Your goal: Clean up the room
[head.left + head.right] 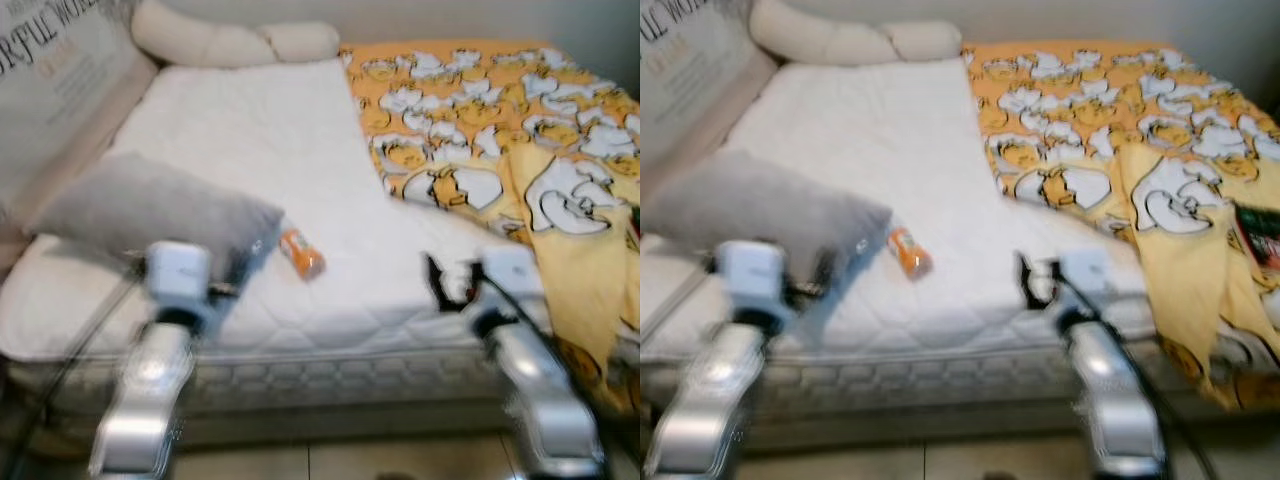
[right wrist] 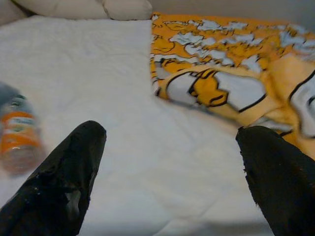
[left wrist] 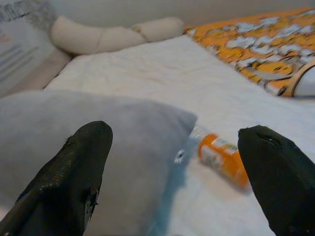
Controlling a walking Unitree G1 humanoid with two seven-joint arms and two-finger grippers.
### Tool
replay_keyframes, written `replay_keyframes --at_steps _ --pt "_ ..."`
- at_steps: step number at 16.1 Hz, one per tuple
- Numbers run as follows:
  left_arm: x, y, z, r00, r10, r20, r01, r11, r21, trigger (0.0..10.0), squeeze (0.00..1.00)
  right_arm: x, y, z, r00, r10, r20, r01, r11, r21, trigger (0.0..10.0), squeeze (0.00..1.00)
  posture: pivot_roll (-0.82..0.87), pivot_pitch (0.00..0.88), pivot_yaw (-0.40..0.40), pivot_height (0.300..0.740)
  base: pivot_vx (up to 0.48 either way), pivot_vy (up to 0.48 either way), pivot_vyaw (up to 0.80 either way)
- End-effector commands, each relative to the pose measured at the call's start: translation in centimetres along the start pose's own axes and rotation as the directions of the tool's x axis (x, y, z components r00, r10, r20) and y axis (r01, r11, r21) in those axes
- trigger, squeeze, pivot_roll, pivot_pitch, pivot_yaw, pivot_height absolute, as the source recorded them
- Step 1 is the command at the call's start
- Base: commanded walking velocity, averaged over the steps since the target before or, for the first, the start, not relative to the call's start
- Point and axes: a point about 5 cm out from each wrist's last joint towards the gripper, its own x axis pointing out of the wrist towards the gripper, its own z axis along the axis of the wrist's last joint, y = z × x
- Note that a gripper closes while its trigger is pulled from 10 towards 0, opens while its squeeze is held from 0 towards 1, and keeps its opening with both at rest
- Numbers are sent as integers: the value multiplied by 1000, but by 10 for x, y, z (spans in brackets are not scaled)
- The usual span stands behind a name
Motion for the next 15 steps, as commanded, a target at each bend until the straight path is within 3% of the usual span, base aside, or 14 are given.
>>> replay_keyframes --at_steps 1,5,9,13,15 --pt "-1 11 3 999 32 14 -32 999 25 10000 16 3 10 5 999 45 20 -45 999 -3 10000 0 -69 0 10 740 337 0 500" --pt "-1 8 5 1000 -4 27 3 999 37 10000 8 5 13 6 997 69 19 -69 998 -11 10000 0 -64 0 3 740 333 0 520" --pt "-1 2 7 997 -66 47 64 997 49 10000 8 7 23 5 982 190 -3 -190 980 -54 10000 0 -64 0 6 740 325 0 308" --pt "-1 2 10 993 -99 57 95 993 66 10000 8 9 18 1 989 145 -36 -146 989 -30 10000 0 -61 0 7 740 309 0 300" --pt "-4 -7 15 972 -225 59 223 974 39 10000 0 14 12 -10 971 165 -172 -187 975 -122 10000 0 -66 0 15 740 0 0 0"
